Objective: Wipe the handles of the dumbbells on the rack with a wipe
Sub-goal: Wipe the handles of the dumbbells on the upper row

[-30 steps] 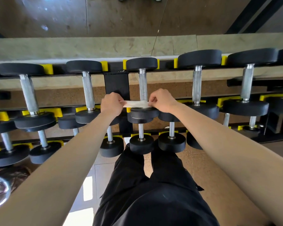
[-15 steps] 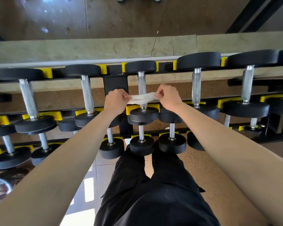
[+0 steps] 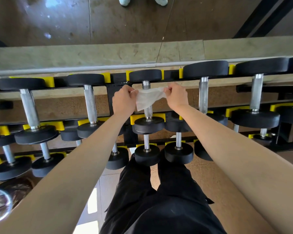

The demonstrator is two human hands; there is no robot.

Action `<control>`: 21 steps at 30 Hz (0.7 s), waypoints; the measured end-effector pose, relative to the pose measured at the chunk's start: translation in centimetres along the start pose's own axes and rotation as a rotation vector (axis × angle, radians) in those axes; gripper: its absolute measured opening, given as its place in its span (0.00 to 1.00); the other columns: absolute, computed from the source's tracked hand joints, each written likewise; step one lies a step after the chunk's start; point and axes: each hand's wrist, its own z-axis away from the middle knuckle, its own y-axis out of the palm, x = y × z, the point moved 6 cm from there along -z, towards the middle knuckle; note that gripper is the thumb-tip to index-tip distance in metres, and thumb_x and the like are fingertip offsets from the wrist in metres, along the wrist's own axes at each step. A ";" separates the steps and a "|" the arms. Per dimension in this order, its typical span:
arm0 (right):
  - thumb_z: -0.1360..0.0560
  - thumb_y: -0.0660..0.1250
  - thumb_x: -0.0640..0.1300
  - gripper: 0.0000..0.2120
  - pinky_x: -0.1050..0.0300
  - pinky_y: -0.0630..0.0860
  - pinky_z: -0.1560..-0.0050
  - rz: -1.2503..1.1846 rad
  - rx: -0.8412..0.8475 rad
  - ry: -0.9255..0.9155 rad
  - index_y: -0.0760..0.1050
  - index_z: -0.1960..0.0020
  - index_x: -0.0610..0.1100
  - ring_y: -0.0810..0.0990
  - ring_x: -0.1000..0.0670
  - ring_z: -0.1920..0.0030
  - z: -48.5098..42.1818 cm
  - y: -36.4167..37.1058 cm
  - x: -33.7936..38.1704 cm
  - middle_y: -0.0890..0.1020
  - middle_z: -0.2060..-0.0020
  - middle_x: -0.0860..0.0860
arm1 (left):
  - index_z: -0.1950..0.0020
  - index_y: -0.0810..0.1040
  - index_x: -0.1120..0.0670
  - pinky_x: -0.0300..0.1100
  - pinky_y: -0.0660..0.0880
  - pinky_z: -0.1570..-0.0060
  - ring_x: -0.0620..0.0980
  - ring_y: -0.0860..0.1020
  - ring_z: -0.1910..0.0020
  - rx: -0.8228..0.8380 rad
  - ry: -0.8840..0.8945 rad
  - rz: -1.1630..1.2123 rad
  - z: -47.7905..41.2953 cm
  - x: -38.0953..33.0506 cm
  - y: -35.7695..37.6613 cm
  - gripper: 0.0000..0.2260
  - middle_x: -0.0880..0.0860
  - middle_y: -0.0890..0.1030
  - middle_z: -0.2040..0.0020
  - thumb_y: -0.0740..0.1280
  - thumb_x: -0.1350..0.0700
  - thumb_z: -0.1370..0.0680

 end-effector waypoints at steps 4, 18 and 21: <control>0.17 0.61 0.49 0.11 0.59 0.70 0.61 0.011 0.019 -0.118 0.77 0.52 0.43 0.77 0.50 0.60 0.3 1.3 3.4 0.78 0.61 0.50 | 0.47 0.80 0.56 0.38 0.74 0.63 0.48 0.83 0.60 -0.067 -0.402 0.389 -1.9 3.0 0.2 0.10 0.54 0.85 0.53 0.64 0.50 0.18; 0.17 0.61 0.52 0.15 0.56 0.74 0.64 0.060 -0.069 -0.055 0.79 0.54 0.44 0.79 0.50 0.62 -0.3 1.3 3.9 0.79 0.63 0.50 | 0.60 0.84 0.51 0.50 0.84 0.53 0.49 0.85 0.61 -0.084 -0.445 0.489 -2.5 2.6 1.1 0.09 0.49 0.84 0.65 0.71 0.49 0.22; 0.18 0.62 0.52 0.14 0.58 0.72 0.64 0.097 -0.065 0.068 0.79 0.55 0.46 0.79 0.49 0.61 -0.4 -0.1 0.7 0.79 0.63 0.51 | 0.62 0.82 0.50 0.49 0.84 0.55 0.48 0.84 0.66 0.039 -0.313 0.469 -1.6 0.3 1.4 0.09 0.50 0.84 0.67 0.70 0.52 0.22</control>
